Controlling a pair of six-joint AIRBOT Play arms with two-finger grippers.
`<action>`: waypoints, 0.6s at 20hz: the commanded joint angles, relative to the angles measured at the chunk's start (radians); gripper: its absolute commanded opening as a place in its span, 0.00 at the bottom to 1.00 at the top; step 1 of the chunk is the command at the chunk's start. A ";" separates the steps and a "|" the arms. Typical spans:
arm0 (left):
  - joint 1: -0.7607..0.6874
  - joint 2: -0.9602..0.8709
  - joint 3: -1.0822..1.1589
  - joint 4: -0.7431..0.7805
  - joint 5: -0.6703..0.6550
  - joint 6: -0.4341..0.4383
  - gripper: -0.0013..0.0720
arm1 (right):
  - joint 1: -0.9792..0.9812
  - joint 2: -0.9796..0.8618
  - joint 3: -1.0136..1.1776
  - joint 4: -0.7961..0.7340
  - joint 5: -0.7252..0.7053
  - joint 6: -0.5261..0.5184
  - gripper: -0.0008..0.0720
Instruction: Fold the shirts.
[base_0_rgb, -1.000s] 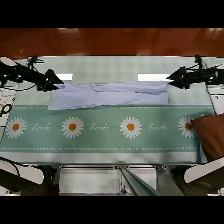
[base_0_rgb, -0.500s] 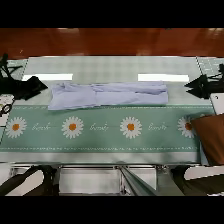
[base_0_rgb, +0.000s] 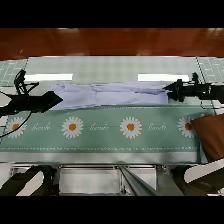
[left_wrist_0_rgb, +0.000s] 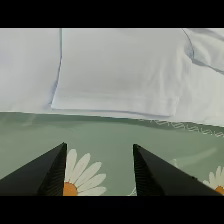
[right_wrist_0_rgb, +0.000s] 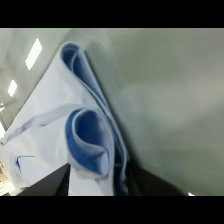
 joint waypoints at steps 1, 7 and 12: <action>-0.006 0.005 -0.008 -0.013 0.010 0.001 0.71 | 0.064 -0.036 0.031 0.029 -0.033 0.001 0.59; -0.006 0.003 -0.008 -0.013 0.013 0.002 0.71 | 0.139 -0.042 0.141 0.024 0.020 -0.010 0.04; -0.050 0.000 -0.008 -0.172 0.043 0.225 0.05 | 0.128 0.158 0.175 -0.136 0.116 -0.011 0.04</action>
